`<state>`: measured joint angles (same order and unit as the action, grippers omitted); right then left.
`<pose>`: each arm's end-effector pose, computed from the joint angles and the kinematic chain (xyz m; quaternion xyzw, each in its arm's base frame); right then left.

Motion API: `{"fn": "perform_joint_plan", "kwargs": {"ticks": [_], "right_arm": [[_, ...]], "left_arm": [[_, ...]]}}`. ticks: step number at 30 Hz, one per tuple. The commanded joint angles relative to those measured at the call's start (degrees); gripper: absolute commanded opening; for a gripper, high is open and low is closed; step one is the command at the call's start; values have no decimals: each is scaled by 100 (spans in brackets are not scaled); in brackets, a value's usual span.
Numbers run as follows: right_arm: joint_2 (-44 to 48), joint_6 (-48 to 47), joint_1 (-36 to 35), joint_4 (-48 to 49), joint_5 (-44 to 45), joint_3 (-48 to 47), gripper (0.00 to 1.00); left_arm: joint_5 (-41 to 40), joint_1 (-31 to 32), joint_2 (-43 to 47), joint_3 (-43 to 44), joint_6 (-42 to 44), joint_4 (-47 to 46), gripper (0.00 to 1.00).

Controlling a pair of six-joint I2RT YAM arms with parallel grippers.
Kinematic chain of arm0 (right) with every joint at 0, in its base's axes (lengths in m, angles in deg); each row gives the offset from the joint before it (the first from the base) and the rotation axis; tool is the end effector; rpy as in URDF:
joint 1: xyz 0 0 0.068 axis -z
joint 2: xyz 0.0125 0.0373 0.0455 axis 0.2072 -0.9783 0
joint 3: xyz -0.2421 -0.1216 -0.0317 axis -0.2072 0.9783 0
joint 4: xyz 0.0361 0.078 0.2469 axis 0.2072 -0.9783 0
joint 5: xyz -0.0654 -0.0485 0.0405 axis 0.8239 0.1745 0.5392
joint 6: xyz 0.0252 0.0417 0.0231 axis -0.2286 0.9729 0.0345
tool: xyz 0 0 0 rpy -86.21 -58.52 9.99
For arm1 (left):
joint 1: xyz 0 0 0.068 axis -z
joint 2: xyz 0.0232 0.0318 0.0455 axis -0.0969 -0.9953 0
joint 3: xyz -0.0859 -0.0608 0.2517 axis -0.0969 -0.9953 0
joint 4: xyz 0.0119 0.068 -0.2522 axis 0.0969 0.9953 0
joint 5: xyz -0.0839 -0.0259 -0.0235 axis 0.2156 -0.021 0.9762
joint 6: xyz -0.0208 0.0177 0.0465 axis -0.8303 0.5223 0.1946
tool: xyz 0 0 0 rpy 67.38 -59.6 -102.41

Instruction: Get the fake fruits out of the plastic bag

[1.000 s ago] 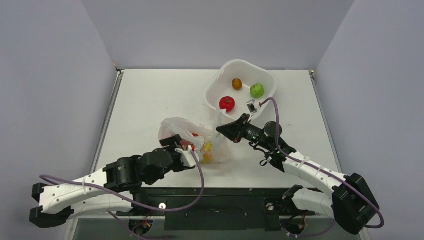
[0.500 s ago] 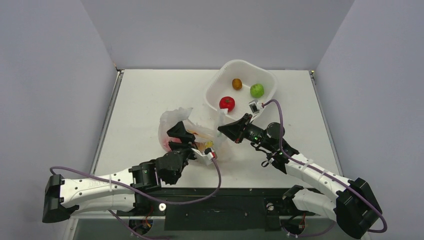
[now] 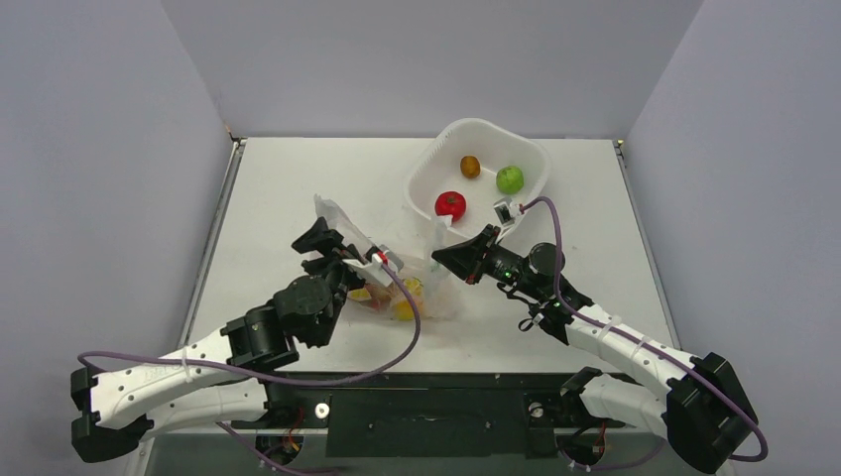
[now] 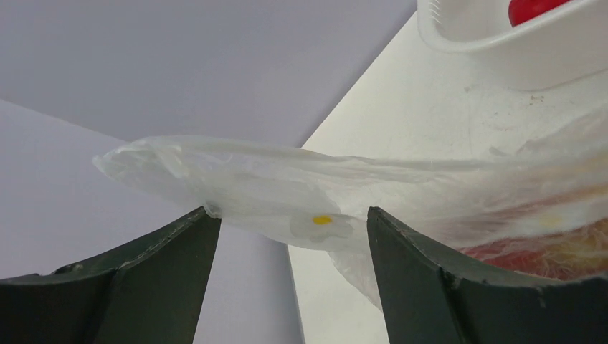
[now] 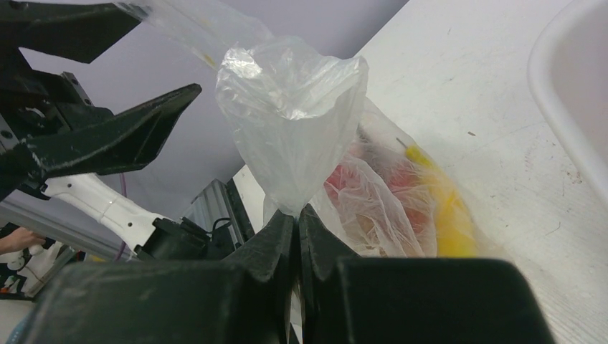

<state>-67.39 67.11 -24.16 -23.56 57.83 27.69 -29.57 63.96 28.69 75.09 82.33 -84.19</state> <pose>0.1802 0.1534 0.2774 -0.1589 0.6668 0.5784 0.4422 0.0858 -0.1460 0.3538 0.3929 0.6065 0.2266 0.6530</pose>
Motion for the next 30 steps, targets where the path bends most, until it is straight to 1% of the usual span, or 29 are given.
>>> {"fn": "perform_joint_plan", "kwargs": {"ticks": [1, 2, 3, 4, 7, 12, 13, 14, 15, 16, 17, 18, 19, 20, 21, 22, 23, 24, 25, 26, 27, 28, 29, 30], "right_arm": [[23, -25, -11, 356, 2, 26, 0], [23, -35, -14, 356, -2, 23, 0], [26, -29, -13, 359, 1, 20, 0], [23, -25, -11, 359, -2, 24, 0], [7, -6, -15, 381, -2, 18, 0], [-49, 15, -18, 397, -39, 6, 0], [-57, 22, -18, 397, -38, -4, 0], [-63, 30, -18, 397, -40, -3, 0], [-70, 34, -22, 397, -41, -13, 0], [-91, 59, -19, 393, -45, -20, 0], [-133, 75, -23, 391, -60, -48, 0], [-149, 120, -24, 376, -68, -64, 0], [-190, 171, -21, 304, -81, -110, 0], [-195, 197, -19, 241, -74, -135, 0], [-166, 238, -14, -13, 21, -178, 0], [-108, 248, 14, -177, 104, -186, 0], [51, 240, 29, -544, 338, -177, 0], [141, 214, 57, -741, 447, -169, 0], [309, 76, 59, -1113, 582, -175, 0], [393, -13, 61, -1360, 622, -211, 0], [535, -251, 61, -1921, 707, -320, 0], [589, -366, 70, -2163, 750, -385, 0], [683, -597, 74, -2607, 849, -508, 0], [716, -701, 106, -2810, 1010, -653, 0]], "left_arm": [[521, -627, -416, 890, -1706, 975, 72], [675, -753, -547, 1137, -1915, 1269, 72], [716, -959, -604, 1306, -2287, 1366, 72], [797, -1046, -691, 1366, -2417, 1474, 72], [853, -1340, -844, 1542, -3009, 1446, 73], [1211, -1842, -1009, 1651, -3757, 1239, 75], [1331, -2009, -1043, 1700, -3976, 1236, 75], [1884, -2099, -1045, 1722, -4158, 1235, 73], [2111, -2262, -1032, 1755, -4240, 1239, 70], [2545, -2344, -1031, 1776, -4418, 1254, 64], [2701, -2519, -1057, 1859, -4493, 1369, 61], [2928, -2710, -1070, 1911, -4597, 1460, 50], [3024, -2818, -1082, 2027, -4662, 1671, 43], [3210, -3075, -1078, 2106, -4763, 1787, 29], [3479, -3220, -1038, 2140, -4894, 1984, 19], [3647, -3595, -1021, 2209, -5076, 2101, 15], [4017, -3832, -991, 2253, -5138, 2348, 5], [4162, -4295, -984, 2339, -5255, 2481, 1], [4380, -4551, -969, 2392, -5329, 2733, 0], [4484, -5066, -956, 2490, -5461, 2832, 0], [4725, -5315, -911, 2534, -5511, 2968, 0], [4837, -5775, -892, 2609, -5625, 3006, 0], [5039, -5977, -875, 2646, -5681, 3062, 0], [5130, -6337, -891, 2740, -5760, 3097, 0]]}}
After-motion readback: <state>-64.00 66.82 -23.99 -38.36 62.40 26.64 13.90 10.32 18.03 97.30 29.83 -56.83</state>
